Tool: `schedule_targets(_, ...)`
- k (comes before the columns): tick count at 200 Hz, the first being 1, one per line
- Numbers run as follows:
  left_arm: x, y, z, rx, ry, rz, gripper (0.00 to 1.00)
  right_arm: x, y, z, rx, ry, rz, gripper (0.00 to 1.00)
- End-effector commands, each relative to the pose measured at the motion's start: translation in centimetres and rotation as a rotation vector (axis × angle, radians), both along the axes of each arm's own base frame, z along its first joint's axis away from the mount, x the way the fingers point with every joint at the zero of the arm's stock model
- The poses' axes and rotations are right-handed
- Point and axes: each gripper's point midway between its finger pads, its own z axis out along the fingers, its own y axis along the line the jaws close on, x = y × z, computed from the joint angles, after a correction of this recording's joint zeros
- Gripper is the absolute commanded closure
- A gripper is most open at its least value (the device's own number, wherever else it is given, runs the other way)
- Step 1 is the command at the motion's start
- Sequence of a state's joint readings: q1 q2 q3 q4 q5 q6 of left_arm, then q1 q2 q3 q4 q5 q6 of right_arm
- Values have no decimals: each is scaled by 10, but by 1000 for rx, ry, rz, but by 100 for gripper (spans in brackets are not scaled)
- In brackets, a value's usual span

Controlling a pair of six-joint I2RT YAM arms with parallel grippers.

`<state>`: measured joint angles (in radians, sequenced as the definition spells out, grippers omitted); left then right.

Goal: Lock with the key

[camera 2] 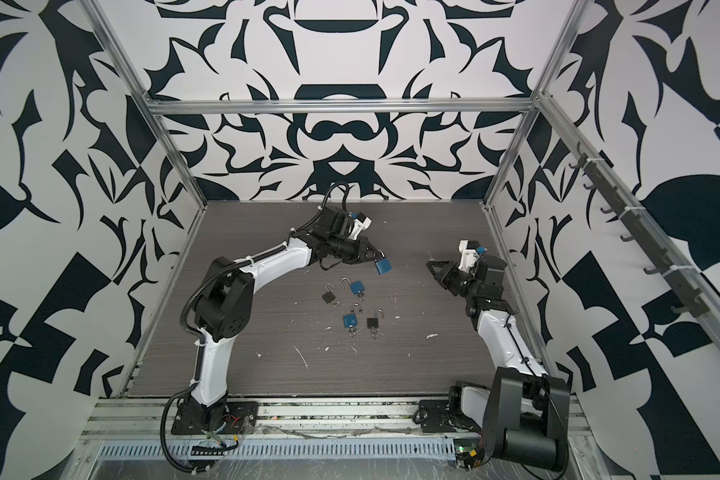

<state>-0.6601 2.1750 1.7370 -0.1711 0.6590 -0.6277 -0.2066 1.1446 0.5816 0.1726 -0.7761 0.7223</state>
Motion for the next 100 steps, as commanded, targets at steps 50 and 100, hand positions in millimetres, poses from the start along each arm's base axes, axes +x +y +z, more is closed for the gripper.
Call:
schedule_targets(50, -1, -43, -36, 37, 103, -116, 100, -14, 3, 14, -23, -52, 12, 100)
schedule_targets(100, 1, -55, -61, 65, 148, -137, 100, -17, 5, 13, -4, -50, 18, 100)
